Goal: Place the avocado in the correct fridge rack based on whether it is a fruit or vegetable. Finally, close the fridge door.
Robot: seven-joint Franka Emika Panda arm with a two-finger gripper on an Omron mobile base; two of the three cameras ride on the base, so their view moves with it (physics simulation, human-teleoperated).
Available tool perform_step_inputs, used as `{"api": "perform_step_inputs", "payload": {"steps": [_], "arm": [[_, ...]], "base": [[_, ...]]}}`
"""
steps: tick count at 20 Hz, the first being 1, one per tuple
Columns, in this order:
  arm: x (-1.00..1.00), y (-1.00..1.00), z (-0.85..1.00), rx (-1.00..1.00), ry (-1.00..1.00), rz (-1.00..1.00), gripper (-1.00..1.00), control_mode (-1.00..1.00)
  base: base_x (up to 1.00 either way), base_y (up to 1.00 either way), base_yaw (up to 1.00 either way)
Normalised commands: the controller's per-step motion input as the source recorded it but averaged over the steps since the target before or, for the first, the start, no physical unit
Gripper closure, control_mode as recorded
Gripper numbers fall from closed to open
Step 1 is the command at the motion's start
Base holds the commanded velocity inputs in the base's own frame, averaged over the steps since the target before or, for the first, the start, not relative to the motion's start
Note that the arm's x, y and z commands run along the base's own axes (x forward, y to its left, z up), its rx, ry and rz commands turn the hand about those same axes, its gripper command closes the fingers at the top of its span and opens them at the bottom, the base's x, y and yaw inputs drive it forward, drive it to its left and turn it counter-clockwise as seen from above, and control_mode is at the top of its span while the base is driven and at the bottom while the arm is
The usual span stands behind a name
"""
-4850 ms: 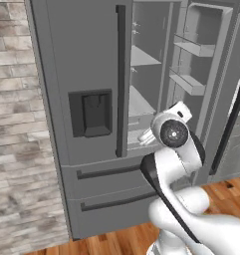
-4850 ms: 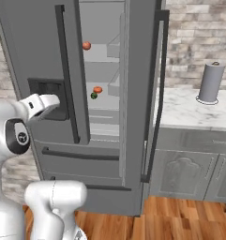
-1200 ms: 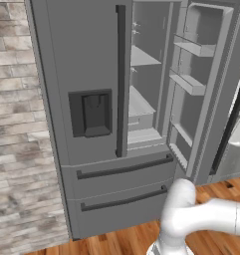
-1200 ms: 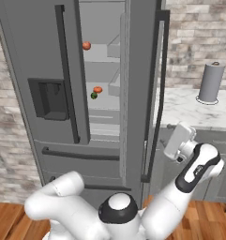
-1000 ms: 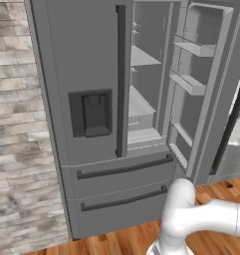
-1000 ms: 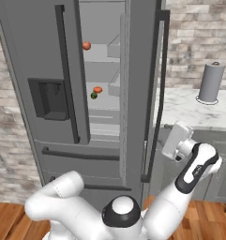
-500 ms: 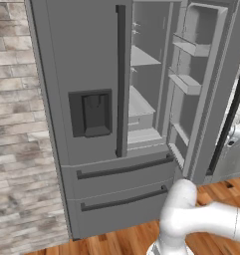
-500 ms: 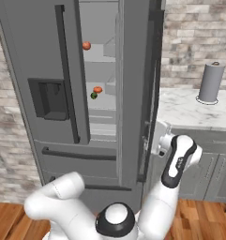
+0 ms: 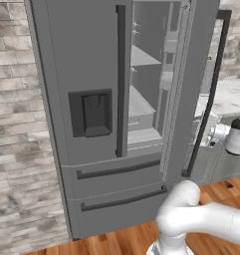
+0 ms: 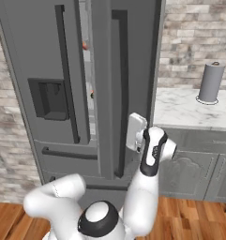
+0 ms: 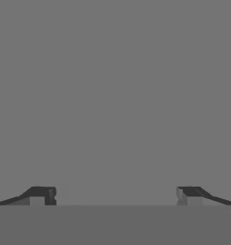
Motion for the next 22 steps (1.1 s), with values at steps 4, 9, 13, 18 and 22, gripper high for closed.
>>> {"api": "perform_step_inputs", "payload": {"steps": [4,9,13,18,22], "arm": [[0.23,0.64,0.29,-0.02,0.03,-0.21,-1.00,-1.00],[0.43,0.32,0.31,-0.03,0.13,-0.30,-1.00,-1.00],[0.45,0.17,0.15,-0.03,0.21,-0.30,-1.00,-1.00],[0.53,0.23,0.03,-0.05,0.22,-0.27,-1.00,-1.00],[0.59,0.26,0.00,-0.05,0.16,-0.23,-1.00,-1.00]], "base": [[0.00,0.00,0.00],[0.00,0.00,0.00],[0.00,0.00,0.00],[0.00,0.00,0.00],[0.00,0.00,0.00]]}}
